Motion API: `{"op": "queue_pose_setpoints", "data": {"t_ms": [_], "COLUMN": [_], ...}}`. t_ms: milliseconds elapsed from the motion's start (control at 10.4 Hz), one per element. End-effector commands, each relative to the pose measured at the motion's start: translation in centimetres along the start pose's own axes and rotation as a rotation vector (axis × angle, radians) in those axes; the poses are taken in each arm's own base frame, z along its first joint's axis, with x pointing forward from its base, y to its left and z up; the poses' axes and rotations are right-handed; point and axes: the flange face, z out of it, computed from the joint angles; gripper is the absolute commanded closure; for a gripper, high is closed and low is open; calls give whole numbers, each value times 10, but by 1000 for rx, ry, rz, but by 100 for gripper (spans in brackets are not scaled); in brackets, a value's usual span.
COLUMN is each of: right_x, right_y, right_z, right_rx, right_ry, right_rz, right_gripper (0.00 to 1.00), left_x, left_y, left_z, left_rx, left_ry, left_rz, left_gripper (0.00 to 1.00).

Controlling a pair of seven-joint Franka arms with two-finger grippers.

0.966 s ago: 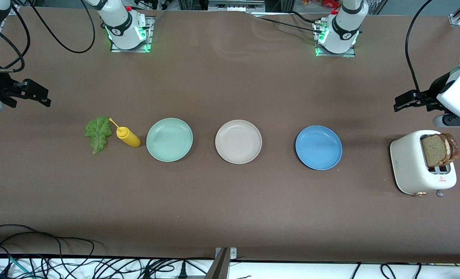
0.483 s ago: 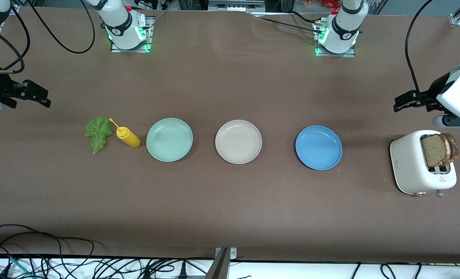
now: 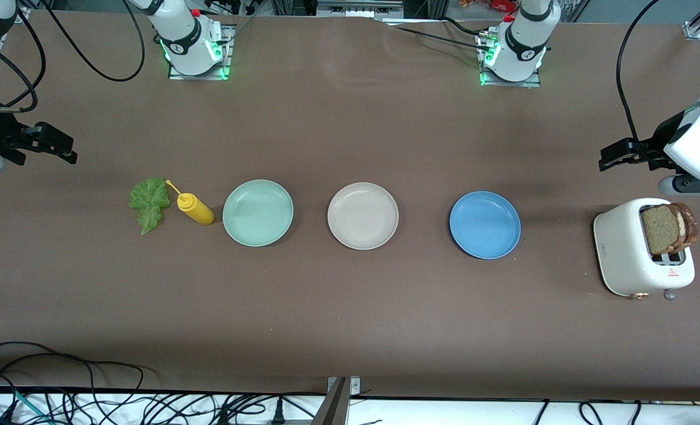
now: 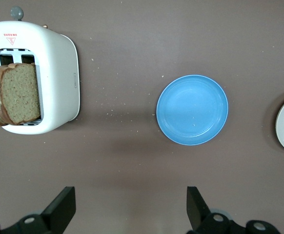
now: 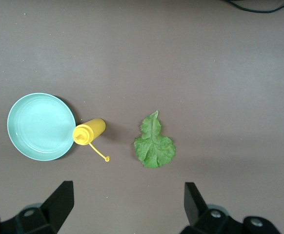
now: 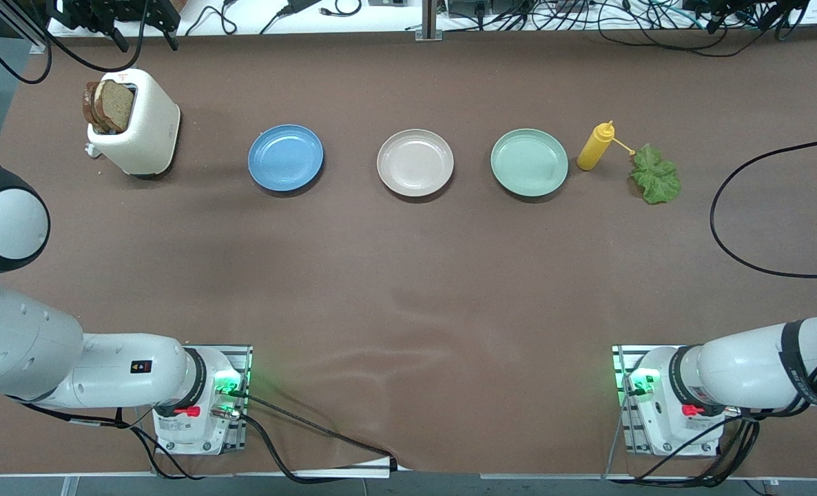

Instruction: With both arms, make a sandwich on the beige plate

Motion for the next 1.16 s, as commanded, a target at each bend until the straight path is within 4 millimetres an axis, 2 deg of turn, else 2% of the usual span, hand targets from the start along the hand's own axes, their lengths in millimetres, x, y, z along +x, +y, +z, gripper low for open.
{"op": "queue_pose_setpoints", "data": {"t_ms": [0,1063], "right_x": [2,4], "right_y": [1,1], "right_z": [-4,-4], "right_rx": [3,3], "right_ry": [9,20], "right_rz": [5,5], "right_gripper": [0,0], "left_x": [6,7], "left_y": [-4,-4], "left_z": [-3,-2], "left_rx": [21,24], "left_ry": [10,9], "left_rz": [17,16], "left_gripper": [0,0]}}
